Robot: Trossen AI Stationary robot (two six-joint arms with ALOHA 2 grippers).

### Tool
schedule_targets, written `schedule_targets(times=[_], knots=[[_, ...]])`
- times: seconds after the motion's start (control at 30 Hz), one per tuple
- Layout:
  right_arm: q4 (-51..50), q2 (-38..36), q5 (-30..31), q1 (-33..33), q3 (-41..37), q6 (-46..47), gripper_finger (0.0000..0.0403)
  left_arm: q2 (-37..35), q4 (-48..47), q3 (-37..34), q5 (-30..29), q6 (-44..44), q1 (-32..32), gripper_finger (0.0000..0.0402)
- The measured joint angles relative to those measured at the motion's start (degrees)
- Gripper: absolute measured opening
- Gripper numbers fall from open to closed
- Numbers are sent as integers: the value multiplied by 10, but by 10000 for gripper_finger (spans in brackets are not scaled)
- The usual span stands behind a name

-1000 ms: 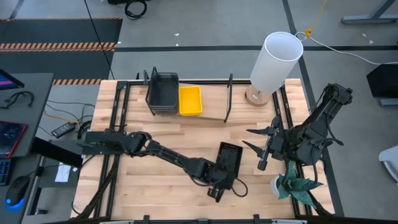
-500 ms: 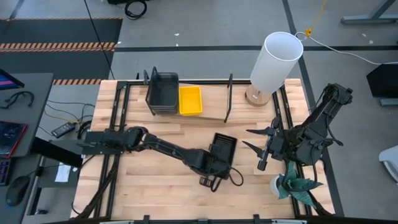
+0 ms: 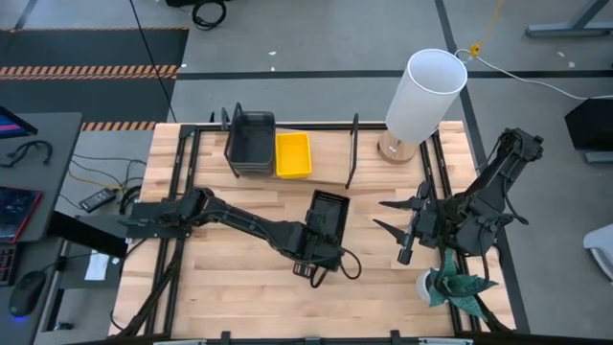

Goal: Stack baskets on shelf by color
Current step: Put the stacked black bins on the shelf

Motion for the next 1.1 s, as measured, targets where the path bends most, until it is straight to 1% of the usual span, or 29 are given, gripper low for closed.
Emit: schedule_targets(times=[0.17, 0.3, 0.4, 0.47, 0.57, 0.67, 0.73, 0.87, 1.0, 1.1], knots=[[2, 0, 0, 0, 0, 0, 195, -46, 0, -43, -8, -4, 31, 16], [6, 0, 0, 0, 0, -3, 195, -85, 15, -52, -12, 5, 65, 16], [6, 0, 0, 0, 0, -4, 195, -108, 22, -54, -2, 25, 94, 18], [6, 0, 0, 0, 0, -4, 195, -123, 33, -53, 19, 37, 119, 19], [6, 0, -1, 0, 0, -5, 195, -134, 52, -53, 86, 57, 170, 16], [6, 0, -4, 0, 0, -9, 195, -135, 73, -53, 161, 59, 223, 16], [5, 0, -4, 0, 0, -11, 195, -129, 100, -52, 192, 59, 253, 19], [5, 0, -5, 0, 0, -17, 195, -109, 143, -53, 209, 74, 294, 17], [3, 0, -5, 0, 0, -18, 195, -100, 189, -52, 222, 90, 312, 16], [4, 0, -4, 0, 0, -20, 195, -84, 189, -52, 236, 89, 323, 19]])
